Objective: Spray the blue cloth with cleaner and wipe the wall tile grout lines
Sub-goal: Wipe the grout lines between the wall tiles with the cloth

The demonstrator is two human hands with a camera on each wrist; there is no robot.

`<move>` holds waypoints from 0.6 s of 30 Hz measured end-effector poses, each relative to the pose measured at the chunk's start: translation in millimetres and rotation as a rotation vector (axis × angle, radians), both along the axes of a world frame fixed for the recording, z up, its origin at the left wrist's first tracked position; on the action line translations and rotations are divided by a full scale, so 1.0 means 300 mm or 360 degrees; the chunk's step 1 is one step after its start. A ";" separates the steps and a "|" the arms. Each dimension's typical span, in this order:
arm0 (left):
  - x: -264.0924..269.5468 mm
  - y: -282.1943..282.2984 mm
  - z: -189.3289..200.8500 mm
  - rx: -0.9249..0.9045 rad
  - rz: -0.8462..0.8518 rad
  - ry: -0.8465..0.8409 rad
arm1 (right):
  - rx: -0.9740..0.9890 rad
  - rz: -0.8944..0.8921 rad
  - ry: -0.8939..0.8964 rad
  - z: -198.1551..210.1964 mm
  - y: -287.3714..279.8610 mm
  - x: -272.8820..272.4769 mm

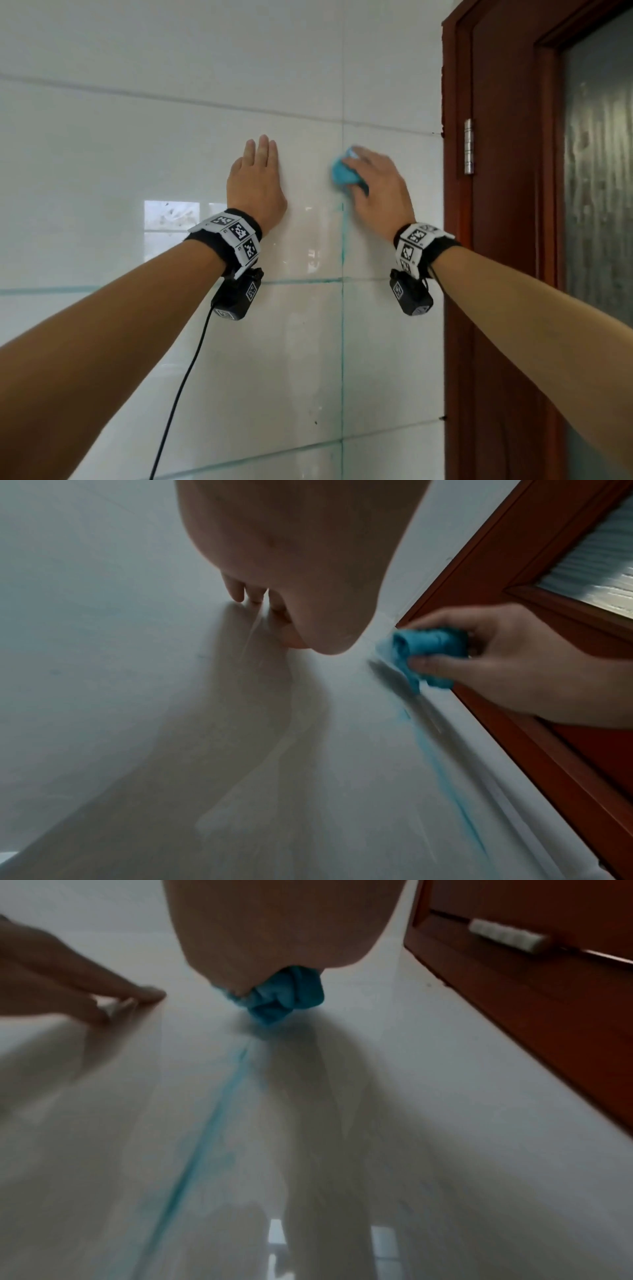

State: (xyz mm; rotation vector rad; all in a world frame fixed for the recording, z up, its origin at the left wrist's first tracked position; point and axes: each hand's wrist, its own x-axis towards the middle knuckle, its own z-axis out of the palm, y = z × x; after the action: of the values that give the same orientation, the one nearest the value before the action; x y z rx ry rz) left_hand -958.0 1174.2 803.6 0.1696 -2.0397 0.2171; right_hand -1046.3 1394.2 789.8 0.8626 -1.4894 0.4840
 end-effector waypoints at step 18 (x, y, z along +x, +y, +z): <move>-0.016 0.008 0.009 0.0080 -0.0058 0.0078 | -0.0089 0.0032 0.0072 -0.297 -0.044 -0.099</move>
State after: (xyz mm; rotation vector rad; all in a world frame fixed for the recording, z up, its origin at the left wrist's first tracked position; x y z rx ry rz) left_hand -962.7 1176.6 806.2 0.1671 -1.9985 0.1374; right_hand -1076.0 1381.0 700.6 0.8403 -1.4209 0.5154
